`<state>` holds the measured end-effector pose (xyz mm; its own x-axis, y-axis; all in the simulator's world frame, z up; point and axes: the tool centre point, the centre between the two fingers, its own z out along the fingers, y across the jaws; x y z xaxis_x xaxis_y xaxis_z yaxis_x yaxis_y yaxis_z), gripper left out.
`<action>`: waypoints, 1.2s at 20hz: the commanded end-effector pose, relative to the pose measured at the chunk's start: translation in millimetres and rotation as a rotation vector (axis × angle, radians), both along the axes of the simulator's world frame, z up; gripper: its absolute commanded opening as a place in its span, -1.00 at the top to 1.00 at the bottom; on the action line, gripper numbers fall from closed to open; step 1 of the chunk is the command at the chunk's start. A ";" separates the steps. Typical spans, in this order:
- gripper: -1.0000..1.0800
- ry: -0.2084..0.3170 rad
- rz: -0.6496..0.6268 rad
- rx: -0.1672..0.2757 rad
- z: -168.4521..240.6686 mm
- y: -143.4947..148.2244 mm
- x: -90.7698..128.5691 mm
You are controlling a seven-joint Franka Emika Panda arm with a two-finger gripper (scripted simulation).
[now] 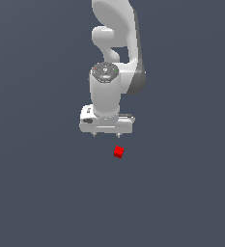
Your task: Pick up the red cube and move it to a goal position.
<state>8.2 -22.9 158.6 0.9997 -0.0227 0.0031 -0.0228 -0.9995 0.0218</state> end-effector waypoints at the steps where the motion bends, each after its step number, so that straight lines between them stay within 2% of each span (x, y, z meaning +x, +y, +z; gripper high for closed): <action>1: -0.92 0.000 0.000 0.000 0.0 0.0 0.0; 11: -0.92 0.000 -0.056 0.003 -24.4 9.9 0.1; 24: -0.92 -0.001 -0.254 0.016 -111.7 45.6 7.1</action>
<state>13.8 19.1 56.0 0.9678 -0.2516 0.0003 -0.2516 -0.9678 0.0071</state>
